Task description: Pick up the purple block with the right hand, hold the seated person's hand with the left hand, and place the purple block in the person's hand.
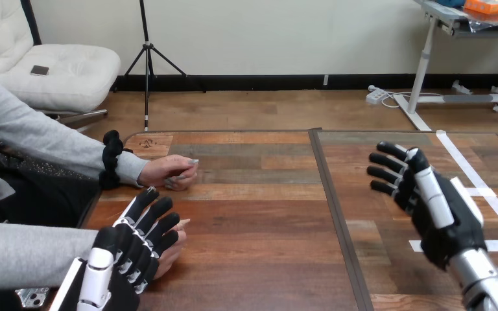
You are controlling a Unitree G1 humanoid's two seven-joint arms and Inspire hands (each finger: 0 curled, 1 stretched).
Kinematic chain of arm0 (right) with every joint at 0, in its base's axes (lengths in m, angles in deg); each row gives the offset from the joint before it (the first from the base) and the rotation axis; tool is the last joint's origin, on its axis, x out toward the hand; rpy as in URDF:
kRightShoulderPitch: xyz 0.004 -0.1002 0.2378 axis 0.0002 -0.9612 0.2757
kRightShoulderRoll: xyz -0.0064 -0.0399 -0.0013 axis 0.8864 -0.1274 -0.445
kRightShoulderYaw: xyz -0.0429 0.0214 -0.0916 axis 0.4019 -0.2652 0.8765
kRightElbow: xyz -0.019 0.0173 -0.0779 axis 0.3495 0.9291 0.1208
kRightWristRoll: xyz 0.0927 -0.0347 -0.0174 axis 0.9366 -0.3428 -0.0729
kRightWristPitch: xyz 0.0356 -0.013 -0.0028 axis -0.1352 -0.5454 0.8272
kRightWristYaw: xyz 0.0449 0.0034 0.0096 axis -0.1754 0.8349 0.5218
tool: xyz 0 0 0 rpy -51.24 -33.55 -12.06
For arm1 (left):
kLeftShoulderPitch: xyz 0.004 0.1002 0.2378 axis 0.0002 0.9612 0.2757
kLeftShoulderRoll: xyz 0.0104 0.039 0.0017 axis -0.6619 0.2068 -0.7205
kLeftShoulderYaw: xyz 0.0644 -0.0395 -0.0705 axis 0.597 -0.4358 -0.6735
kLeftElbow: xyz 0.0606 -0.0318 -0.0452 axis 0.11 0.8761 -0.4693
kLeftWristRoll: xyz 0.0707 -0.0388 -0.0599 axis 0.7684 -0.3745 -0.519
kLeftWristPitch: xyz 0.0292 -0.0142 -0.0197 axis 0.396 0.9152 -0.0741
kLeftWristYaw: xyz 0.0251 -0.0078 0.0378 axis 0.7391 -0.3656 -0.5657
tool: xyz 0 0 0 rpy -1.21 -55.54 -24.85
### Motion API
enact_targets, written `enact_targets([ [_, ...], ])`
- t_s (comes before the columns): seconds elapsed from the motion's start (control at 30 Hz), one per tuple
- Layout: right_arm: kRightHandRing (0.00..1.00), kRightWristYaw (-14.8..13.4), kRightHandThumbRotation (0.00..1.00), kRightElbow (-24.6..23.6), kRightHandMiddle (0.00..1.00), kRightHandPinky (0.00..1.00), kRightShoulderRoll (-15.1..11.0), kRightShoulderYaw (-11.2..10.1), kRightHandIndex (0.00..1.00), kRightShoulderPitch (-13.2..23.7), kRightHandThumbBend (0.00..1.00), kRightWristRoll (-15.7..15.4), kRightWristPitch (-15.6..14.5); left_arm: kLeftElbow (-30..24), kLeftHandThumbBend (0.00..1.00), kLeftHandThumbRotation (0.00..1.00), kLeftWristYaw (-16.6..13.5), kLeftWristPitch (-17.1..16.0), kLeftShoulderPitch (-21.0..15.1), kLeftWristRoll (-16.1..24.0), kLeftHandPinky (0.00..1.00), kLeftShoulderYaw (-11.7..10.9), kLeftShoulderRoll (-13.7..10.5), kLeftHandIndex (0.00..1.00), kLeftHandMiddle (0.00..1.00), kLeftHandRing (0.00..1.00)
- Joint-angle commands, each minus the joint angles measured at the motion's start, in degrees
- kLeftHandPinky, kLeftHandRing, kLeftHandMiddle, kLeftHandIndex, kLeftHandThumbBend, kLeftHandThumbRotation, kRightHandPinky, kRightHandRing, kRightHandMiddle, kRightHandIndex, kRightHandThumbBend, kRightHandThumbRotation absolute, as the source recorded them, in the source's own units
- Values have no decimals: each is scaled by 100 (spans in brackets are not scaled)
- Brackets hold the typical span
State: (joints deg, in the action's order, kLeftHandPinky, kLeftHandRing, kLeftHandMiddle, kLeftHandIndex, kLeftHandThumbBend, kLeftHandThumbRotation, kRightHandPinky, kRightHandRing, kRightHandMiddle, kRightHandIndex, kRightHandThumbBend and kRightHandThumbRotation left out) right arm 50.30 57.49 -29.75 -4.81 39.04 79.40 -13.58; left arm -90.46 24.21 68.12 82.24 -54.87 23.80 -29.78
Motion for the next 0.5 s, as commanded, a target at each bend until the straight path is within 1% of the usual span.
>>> enact_targets([
  [0.0, 81, -101, 79, 482, 82, 79, -242, -134, 81, 1015, 72, -137, 368, -228, 58, 99, -50, -110, -250, 0, 91, -53, 81, 93, 92, 91],
  [0.13, 81, -140, 78, 789, 82, 77, -326, -169, 80, 1248, 70, -196, 410, -198, 57, 99, -55, -131, -267, 7, 90, -57, 92, 93, 92, 91],
  [0.3, 80, -310, 77, 1161, 80, 75, -447, -203, 79, 1543, 68, -322, 419, -176, 57, 98, -23, -110, -282, -31, 90, -60, 69, 92, 92, 91],
  [0.47, 79, -444, 75, 1498, 79, 74, -573, -226, 78, 1819, 68, -417, 407, -161, 57, 96, 30, -99, -296, -57, 90, -62, 34, 92, 92, 91],
])
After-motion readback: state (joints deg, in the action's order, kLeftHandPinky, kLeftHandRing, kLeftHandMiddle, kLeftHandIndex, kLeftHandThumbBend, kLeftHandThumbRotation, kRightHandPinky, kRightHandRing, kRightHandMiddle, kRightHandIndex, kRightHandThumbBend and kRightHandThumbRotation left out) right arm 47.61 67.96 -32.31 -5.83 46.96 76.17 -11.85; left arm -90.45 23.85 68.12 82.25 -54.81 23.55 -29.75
